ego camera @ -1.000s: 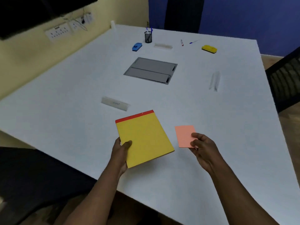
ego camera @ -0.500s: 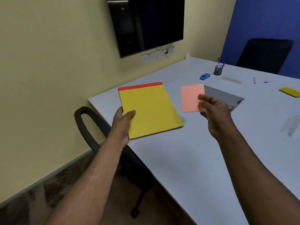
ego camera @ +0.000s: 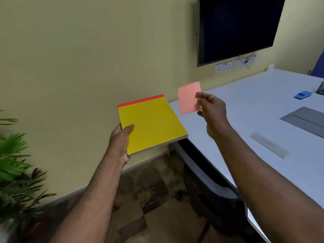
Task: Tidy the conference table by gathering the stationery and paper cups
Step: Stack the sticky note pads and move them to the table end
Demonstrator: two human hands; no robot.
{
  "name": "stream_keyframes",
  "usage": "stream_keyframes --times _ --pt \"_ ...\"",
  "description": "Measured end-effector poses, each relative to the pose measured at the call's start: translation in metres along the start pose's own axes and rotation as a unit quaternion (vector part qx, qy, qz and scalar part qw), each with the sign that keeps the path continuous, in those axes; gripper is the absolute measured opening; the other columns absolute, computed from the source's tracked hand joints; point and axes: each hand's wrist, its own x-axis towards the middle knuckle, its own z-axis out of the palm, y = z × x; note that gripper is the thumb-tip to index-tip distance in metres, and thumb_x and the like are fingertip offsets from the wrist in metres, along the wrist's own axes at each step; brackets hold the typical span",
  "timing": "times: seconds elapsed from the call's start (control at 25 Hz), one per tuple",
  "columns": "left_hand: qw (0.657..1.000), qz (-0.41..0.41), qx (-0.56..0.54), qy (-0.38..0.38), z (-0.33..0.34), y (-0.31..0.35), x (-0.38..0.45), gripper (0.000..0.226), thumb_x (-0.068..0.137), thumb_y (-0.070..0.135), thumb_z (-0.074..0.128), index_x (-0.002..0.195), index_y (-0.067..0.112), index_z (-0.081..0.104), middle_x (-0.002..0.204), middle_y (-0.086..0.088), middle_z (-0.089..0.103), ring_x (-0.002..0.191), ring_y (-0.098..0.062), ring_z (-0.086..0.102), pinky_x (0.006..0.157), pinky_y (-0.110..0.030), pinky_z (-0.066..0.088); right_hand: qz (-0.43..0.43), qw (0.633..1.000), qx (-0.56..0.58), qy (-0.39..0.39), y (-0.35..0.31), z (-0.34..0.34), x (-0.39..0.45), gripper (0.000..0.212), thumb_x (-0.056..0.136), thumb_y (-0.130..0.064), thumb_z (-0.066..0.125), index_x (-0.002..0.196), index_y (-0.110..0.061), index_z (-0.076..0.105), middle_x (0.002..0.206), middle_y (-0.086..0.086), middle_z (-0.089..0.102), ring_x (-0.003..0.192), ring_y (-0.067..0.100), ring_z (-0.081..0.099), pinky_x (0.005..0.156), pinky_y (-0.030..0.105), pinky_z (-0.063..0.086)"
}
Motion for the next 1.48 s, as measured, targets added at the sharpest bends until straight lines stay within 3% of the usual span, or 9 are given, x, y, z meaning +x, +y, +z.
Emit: stream_keyframes --times 0.2,0.4,0.64,0.8,0.96,1.08,1.24,1.36,1.48 --pt "1.000 -0.020 -0.009 0.020 -0.077 0.017 0.080 0.026 0.096 0.013 0.055 0.120 0.022 0.062 0.121 -0.011 0.068 0.109 -0.034 0.064 0.088 -0.050 0.053 0.015 1.000 0.001 -0.013 0.030 0.114 0.041 0.029 0.091 -0.008 0.053 0.115 -0.015 0.068 0.102 -0.009 0.064 0.090 0.006 0.060 0.072 0.027 0.055" --pt "0.999 -0.040 0.003 0.026 -0.116 0.005 0.167 0.029 0.096 0.016 0.057 0.123 0.022 0.063 0.124 -0.010 0.067 0.113 -0.035 0.062 0.094 -0.059 0.048 -0.012 0.997 -0.081 0.004 0.051 0.156 0.110 0.031 0.091 -0.012 0.054 0.119 -0.018 0.066 0.109 -0.007 0.064 0.087 0.004 0.059 0.077 0.028 0.056" --pt "0.997 -0.076 0.013 0.003 -0.121 -0.020 0.276 0.029 0.095 0.022 0.058 0.124 0.026 0.063 0.122 -0.008 0.069 0.110 -0.036 0.064 0.090 -0.058 0.051 -0.022 0.988 -0.147 0.050 0.081 0.155 0.227 0.030 0.087 -0.014 0.054 0.113 -0.020 0.068 0.095 -0.017 0.063 0.076 0.003 0.058 0.072 0.027 0.055" --pt "0.991 -0.130 0.010 -0.029 -0.091 -0.040 0.390 0.037 0.095 0.026 0.058 0.132 0.030 0.057 0.129 -0.007 0.065 0.116 -0.037 0.060 0.093 -0.063 0.047 0.034 0.981 -0.147 0.120 0.125 0.159 0.336 0.031 0.087 -0.012 0.054 0.115 -0.016 0.068 0.108 -0.005 0.065 0.077 0.004 0.057 0.076 0.030 0.057" --pt "0.985 -0.155 0.039 -0.059 -0.064 -0.050 0.457 0.038 0.095 0.026 0.058 0.133 0.033 0.055 0.130 -0.003 0.064 0.119 -0.034 0.059 0.097 -0.063 0.045 0.090 0.964 -0.221 0.116 0.168 0.156 0.374 0.038 0.088 -0.013 0.054 0.126 -0.014 0.062 0.123 0.001 0.062 0.085 0.011 0.061 0.090 0.041 0.056" --pt "0.976 -0.184 0.037 -0.106 -0.037 -0.067 0.504 0.041 0.097 0.022 0.055 0.136 0.033 0.052 0.129 -0.004 0.065 0.116 -0.035 0.061 0.094 -0.062 0.047 0.133 0.952 -0.259 0.089 0.200 0.146 0.383 0.042 0.089 -0.017 0.055 0.131 -0.015 0.058 0.133 0.004 0.059 0.099 0.018 0.062 0.093 0.043 0.054" --pt "0.951 -0.238 0.071 -0.184 0.008 -0.099 0.578 0.043 0.091 0.024 0.059 0.132 0.037 0.054 0.124 -0.001 0.068 0.109 -0.032 0.066 0.080 -0.053 0.055 0.158 0.931 -0.303 0.131 0.227 0.128 0.422 0.046 0.089 -0.023 0.057 0.135 -0.017 0.054 0.137 0.003 0.056 0.114 0.025 0.060 0.101 0.044 0.049" --pt "0.919 -0.285 0.108 -0.249 0.056 -0.130 0.645 0.046 0.090 0.026 0.060 0.134 0.039 0.052 0.127 0.000 0.066 0.111 -0.032 0.065 0.079 -0.051 0.056 0.169 0.912 -0.324 0.186 0.248 0.115 0.464 0.046 0.091 -0.022 0.057 0.136 -0.017 0.053 0.139 0.004 0.054 0.116 0.025 0.059 0.100 0.045 0.049" --pt "0.896 -0.296 0.127 -0.307 0.107 -0.159 0.702 0.045 0.097 0.021 0.055 0.139 0.036 0.048 0.131 -0.002 0.063 0.115 -0.032 0.062 0.085 -0.052 0.053 0.192 0.895 -0.325 0.236 0.261 0.107 0.485 0.043 0.092 -0.017 0.056 0.135 -0.018 0.054 0.138 0.004 0.055 0.108 0.026 0.063 0.091 0.039 0.054"
